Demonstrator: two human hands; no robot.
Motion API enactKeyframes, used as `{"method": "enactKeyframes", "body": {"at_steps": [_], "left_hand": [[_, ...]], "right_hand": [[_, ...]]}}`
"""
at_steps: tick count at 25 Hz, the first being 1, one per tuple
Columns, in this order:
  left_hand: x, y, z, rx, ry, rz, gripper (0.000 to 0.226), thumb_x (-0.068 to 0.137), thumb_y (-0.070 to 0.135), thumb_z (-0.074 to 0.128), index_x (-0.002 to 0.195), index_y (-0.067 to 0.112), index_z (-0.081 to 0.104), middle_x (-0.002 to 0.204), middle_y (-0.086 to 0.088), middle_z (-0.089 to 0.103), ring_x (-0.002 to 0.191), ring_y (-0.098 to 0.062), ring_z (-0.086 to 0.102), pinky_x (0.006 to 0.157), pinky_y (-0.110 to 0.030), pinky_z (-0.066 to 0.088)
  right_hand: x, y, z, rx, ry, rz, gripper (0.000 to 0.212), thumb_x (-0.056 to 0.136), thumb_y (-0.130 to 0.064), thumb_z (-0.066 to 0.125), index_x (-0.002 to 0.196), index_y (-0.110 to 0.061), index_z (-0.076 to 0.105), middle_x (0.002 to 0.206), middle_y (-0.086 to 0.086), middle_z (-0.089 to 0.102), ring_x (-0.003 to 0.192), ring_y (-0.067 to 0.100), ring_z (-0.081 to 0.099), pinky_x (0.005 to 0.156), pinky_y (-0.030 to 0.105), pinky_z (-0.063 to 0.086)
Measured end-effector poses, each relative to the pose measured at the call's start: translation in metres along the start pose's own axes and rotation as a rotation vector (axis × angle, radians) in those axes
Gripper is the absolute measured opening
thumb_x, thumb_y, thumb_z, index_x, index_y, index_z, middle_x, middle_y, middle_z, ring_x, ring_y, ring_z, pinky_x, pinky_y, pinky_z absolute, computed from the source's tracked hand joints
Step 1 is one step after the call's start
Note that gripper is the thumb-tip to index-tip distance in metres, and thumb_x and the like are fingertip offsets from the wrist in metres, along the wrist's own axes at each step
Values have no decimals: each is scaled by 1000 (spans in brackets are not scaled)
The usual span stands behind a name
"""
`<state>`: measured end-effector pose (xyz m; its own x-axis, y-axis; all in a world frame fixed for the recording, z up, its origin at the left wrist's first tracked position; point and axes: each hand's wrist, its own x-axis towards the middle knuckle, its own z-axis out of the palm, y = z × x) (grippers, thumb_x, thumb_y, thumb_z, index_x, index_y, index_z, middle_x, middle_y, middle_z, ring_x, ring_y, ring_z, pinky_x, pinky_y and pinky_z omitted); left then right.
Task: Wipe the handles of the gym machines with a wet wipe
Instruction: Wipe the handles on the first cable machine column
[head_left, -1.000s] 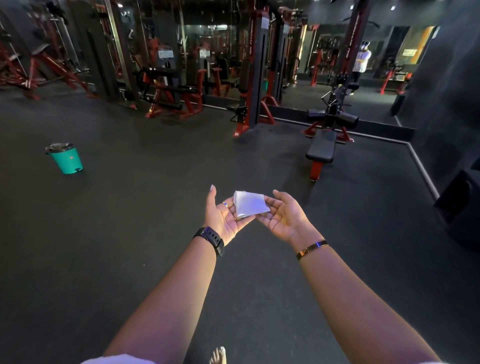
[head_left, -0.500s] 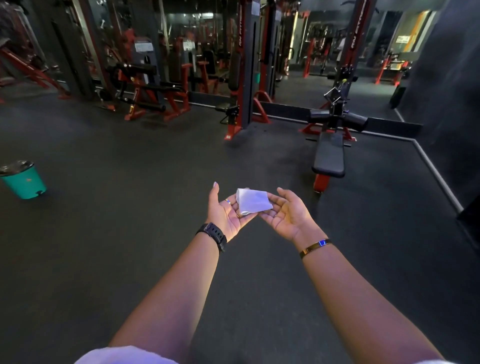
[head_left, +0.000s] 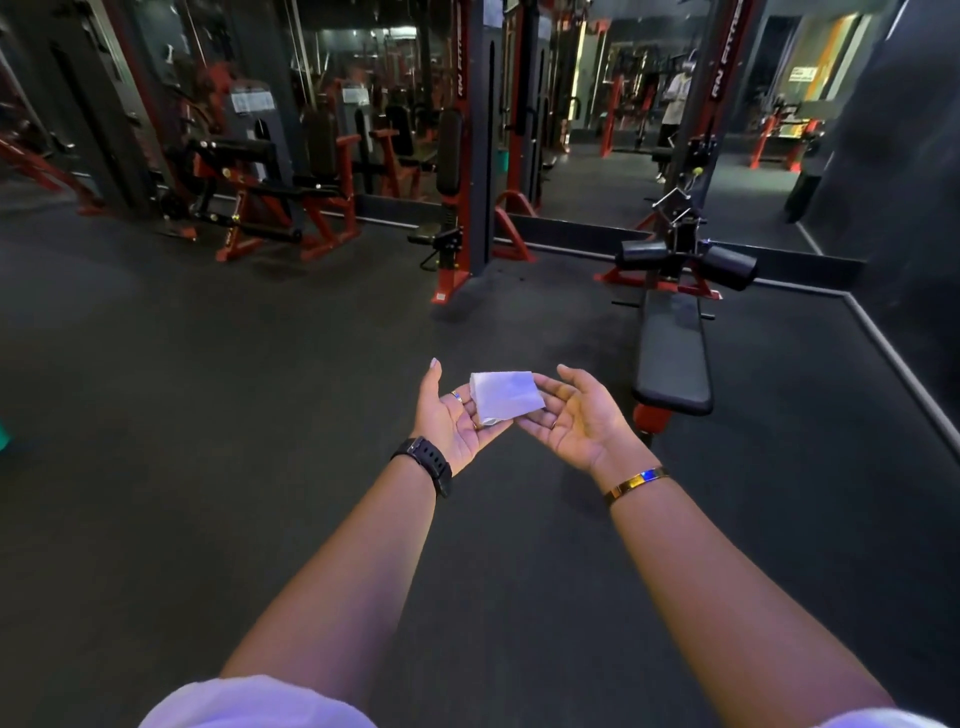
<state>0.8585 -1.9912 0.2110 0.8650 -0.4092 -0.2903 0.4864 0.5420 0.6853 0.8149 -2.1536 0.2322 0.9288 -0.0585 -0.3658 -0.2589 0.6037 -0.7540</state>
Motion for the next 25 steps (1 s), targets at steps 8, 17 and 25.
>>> {"method": "enactKeyframes", "body": {"at_steps": [8,17,25], "left_hand": [[236,72,0,-25,-11,5,79,88,69,38,123,1,57,118,-20,65,111,-32,63,98,-43,48],[515,185,32,47,-78,-43,79,88,70,35,122,3,60,120,-21,64,114,-33,61,96,-42,49],[766,229,65,53,-94,-61,80,88,71,33,123,4,60,119,-19,65,111,-31,62,90,-39,53]], "right_hand": [[237,-82,11,16,7,8,37,96,-31,47,118,-4,58,110,15,69,98,27,67,85,37,53],[496,-211,30,43,46,-54,33,95,-30,47,113,-5,58,101,12,68,89,25,67,84,37,53],[723,-316,0,71,69,-58,31,95,-29,48,109,-5,60,100,12,68,90,25,66,86,36,53]]}}
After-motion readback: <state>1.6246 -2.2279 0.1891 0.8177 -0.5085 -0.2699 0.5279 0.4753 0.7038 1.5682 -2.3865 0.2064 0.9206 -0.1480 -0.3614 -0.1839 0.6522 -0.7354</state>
